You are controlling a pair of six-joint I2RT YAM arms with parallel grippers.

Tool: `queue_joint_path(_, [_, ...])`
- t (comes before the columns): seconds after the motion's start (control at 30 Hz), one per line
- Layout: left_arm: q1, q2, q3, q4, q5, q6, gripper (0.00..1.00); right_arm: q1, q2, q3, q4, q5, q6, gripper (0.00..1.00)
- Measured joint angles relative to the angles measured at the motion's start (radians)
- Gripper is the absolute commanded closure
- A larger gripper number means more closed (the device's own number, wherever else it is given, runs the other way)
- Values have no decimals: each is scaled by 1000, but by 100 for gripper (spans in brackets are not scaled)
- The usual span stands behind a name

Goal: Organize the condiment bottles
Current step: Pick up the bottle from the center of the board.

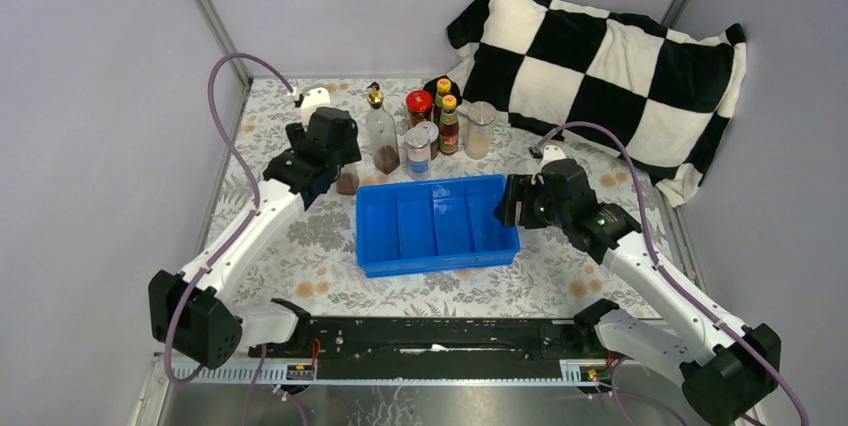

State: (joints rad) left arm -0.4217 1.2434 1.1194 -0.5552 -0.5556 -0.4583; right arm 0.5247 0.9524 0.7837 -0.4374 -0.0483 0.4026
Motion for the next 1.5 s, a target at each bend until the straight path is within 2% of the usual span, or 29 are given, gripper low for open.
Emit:
queue_joint_path(0.3, [43, 82, -12, 119, 56, 39, 24, 0, 23, -26, 11, -24, -6, 26])
queue_joint_path(0.8, [44, 126, -130, 250, 31, 52, 25, 0, 36, -64, 37, -46, -15, 25])
queue_joint_path(1.17, [44, 131, -236, 485, -11, 102, 25, 0, 40, -64, 39, -51, -29, 26])
queue_joint_path(1.27, [44, 151, -238, 529, -11, 117, 31, 0, 40, -64, 38, -51, -33, 26])
queue_joint_path(1.4, [47, 159, -255, 584, -6, 126, 52, 0, 40, -65, 38, -51, -37, 26])
queue_joint_path(1.5, [47, 159, -271, 620, -5, 126, 60, 0, 40, -71, 39, -52, -39, 26])
